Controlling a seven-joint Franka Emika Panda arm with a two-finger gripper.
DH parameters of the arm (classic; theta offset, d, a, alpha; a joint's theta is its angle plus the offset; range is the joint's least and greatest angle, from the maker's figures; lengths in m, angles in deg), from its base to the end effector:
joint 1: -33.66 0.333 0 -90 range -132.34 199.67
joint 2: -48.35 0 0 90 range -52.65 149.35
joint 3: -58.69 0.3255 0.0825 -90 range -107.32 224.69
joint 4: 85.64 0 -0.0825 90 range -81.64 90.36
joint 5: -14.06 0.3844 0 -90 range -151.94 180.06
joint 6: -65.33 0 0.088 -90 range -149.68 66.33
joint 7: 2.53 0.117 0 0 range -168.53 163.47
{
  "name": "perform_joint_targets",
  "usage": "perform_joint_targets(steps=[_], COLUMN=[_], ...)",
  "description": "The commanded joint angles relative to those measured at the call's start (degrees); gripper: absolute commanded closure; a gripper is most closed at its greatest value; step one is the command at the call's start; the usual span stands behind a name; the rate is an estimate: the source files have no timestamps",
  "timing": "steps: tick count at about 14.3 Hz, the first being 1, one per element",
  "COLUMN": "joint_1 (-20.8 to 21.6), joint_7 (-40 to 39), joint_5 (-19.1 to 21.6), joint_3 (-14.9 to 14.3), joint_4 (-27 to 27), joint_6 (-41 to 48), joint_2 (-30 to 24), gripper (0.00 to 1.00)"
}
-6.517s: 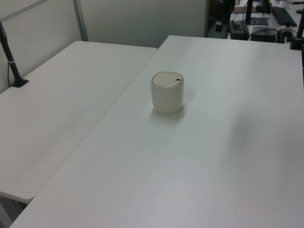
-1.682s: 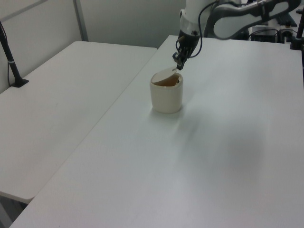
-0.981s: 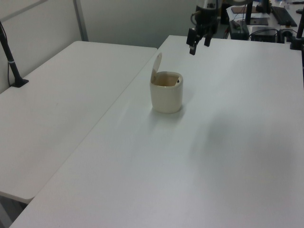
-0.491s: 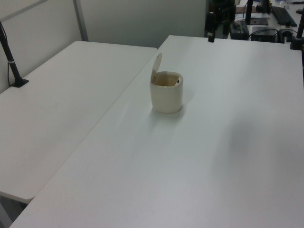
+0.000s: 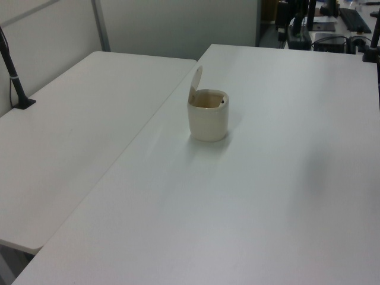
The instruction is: Open the trash bin
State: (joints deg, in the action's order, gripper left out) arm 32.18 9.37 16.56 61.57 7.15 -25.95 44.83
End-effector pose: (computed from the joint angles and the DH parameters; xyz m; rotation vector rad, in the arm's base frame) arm 0.5374 0.0190 0.6366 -3.0839 0.2838 -0.0466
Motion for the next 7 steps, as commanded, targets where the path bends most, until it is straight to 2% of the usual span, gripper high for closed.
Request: perform_joint_targets(steps=[1, 7], joint_1=[-0.1, 0.0], joint_7=[-6.7, -9.3], joint_5=[1.1, 0.1], joint_3=[-0.5, -0.5], joint_4=[1.4, 1.3], joint_6=[-4.3, -7.2], joint_2=[0.6, 1.8], gripper=[0.0, 0.0])
